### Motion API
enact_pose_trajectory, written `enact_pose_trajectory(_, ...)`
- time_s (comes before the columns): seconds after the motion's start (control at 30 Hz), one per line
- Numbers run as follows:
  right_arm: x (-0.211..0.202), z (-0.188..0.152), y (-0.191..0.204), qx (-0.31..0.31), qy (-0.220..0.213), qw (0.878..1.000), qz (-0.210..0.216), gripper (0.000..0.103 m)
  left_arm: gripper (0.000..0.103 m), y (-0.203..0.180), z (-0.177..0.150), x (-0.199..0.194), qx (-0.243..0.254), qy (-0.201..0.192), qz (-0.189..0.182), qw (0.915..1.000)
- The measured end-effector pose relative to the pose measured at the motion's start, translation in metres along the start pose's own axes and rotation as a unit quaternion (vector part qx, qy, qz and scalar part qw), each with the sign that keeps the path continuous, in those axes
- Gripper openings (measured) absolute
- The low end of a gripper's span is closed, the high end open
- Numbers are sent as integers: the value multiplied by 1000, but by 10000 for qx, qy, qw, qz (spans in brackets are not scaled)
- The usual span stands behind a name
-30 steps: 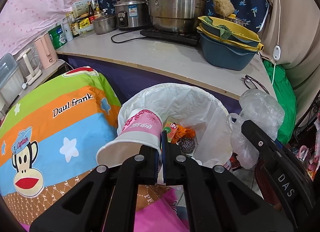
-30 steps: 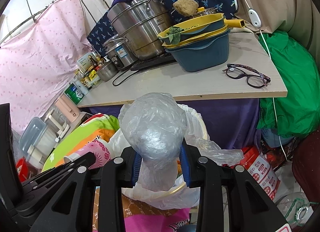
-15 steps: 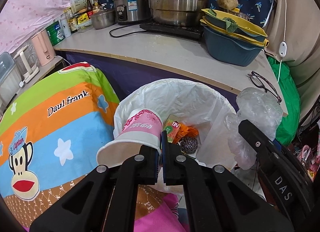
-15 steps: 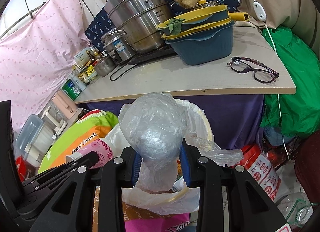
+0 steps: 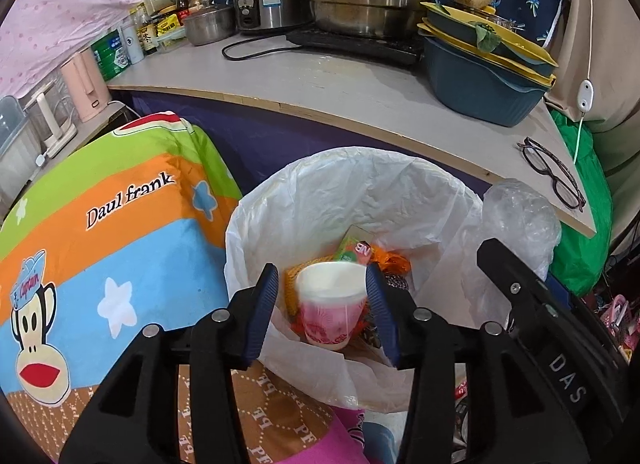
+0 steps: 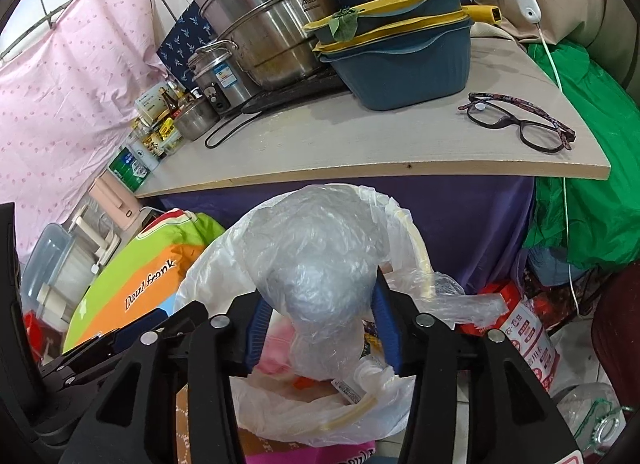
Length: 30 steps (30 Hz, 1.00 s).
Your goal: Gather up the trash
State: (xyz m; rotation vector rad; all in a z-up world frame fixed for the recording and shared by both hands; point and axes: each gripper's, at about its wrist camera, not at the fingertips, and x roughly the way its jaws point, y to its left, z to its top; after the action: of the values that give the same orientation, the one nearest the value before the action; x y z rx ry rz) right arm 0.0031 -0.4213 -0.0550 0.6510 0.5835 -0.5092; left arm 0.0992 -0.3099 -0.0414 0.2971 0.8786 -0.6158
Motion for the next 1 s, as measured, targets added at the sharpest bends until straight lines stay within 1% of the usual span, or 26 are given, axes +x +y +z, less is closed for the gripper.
enact_pose_trajectory(0.1,-1,2,1,-3,-31,10000,5,50,53,3,1,-2,-51,-26,40,10000)
enact_pose_trajectory(0.17,-4,3,2,-36,-63,10000,9,51,54,5,0,-4,-57,-44,43,10000)
enact_pose_trajectory(0.23,-6,3,5,-73,-87,9999,12,55,54,6,0,-8,-49,-68,76,9999)
enact_pose_trajectory(0.3,-7,4,7,-87,-75,9999,34,56,56,7,-1,-11,-58,-94,112,9999)
enact_pose_trajectory(0.4,-9,4,9,-107,-93,9999,37,62,60,11,-3,-16,-117,-124,141,9998)
enact_pose_trajectory(0.53,-15,4,13,-136,-160,9998,34,68,62,16,-4,-24,-171,-165,173,9996)
enact_pose_trajectory(0.77,-32,4,21,-244,-257,9994,43,68,63,22,-4,-36,-230,-248,177,9993)
enact_pose_trajectory(0.8,-35,4,22,-277,-258,9993,43,68,66,23,-5,-39,-234,-268,183,9992)
enact_pose_trajectory(0.93,-47,-1,26,-354,-259,9990,-14,68,69,25,-9,-47,-242,-318,199,9990)
enact_pose_trajectory(1.0,-54,-3,28,-363,-268,9989,-87,68,72,26,-11,-52,-244,-328,201,9990)
